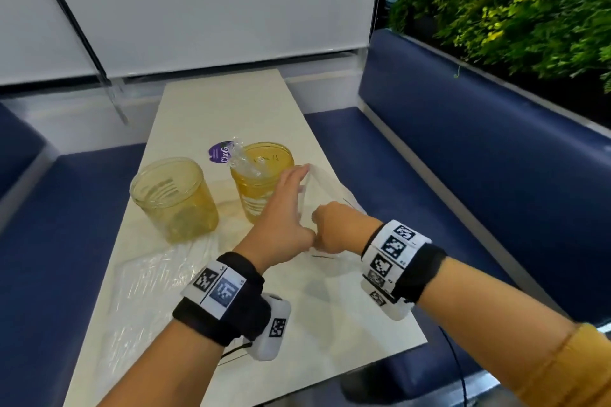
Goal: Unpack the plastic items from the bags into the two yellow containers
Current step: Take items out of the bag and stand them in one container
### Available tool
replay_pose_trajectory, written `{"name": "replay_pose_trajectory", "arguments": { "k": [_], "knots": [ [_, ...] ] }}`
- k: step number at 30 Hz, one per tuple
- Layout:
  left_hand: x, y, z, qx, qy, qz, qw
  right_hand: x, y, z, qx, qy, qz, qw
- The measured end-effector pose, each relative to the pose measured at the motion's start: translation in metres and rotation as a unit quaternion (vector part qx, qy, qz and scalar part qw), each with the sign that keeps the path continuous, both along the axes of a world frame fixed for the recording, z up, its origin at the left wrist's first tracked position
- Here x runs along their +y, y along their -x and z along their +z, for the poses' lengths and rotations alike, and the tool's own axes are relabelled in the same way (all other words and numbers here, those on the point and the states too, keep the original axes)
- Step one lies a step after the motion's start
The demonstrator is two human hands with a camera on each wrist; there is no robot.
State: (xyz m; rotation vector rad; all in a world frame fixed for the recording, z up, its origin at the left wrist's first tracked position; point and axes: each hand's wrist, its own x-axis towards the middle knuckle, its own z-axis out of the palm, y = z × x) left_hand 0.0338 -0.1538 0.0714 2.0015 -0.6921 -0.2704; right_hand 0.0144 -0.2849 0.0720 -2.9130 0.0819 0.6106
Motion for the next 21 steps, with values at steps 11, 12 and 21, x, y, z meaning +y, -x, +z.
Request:
{"name": "replay_pose_trajectory", "arguments": {
  "k": [11,12,21],
  "knots": [
    [0.002,0.007,-0.011,-0.060,0.016,0.009,0.998,-0.002,-0.004,-0.010,0.011,0.097,0.038,0.995],
    [0.002,0.007,-0.012,-0.076,0.011,0.006,0.997,-0.004,-0.004,-0.006,0.015,0.091,0.032,0.995],
    [-0.008,0.009,-0.028,-0.114,0.032,0.006,0.993,-0.001,0.008,0.080,0.033,0.094,0.013,0.995]
  ]
}}
